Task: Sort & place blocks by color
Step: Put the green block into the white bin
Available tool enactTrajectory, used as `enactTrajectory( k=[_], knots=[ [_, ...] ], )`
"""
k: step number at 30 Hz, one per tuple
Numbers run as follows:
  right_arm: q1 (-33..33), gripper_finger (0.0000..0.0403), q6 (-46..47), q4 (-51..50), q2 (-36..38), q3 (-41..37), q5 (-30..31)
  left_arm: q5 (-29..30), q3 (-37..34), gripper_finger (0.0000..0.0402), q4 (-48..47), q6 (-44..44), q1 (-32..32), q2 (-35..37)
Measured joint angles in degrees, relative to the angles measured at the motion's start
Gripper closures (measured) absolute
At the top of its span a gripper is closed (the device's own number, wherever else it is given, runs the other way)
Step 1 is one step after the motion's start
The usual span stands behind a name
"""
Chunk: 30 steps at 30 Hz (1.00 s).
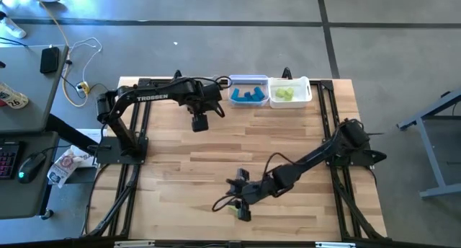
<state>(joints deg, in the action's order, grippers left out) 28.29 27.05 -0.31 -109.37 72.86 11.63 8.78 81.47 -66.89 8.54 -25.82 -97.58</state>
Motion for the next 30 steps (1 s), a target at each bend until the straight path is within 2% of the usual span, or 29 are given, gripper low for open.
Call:
enactTrajectory(
  k=[4, 8, 15, 23, 30],
  knots=[
    [1.0, 0.0242, 2.4, -0.9, -1.9, 0.0, -2.5, 0.0, 0.0, 0.0194, 0.2, -0.2, 0.0, 0.0],
    [2.4, 0.0242, 4.0, -1.2, -3.2, 0.0, -2.6, 0.0, 0.0, 0.0194, 0.3, -0.5, 0.0, 0.0],
    [4.3, 0.0242, 9.0, -2.5, -5.8, 0.5, -0.2, 0.0, 0.0, 0.0194, 0.5, -1.5, 0.0, 0.0],
    [5.2, 0.0242, 13.3, -10.4, -6.7, 3.2, 5.5, -0.1, 0.0, 0.0194, 0.6, -2.0, 0.0, 0.0],
    [5.2, 0.0242, 15.7, -11.5, -7.5, 3.2, 5.8, -0.1, 0.0, 0.0194, 0.6, -2.1, 0.0, 0.0]
  ],
)
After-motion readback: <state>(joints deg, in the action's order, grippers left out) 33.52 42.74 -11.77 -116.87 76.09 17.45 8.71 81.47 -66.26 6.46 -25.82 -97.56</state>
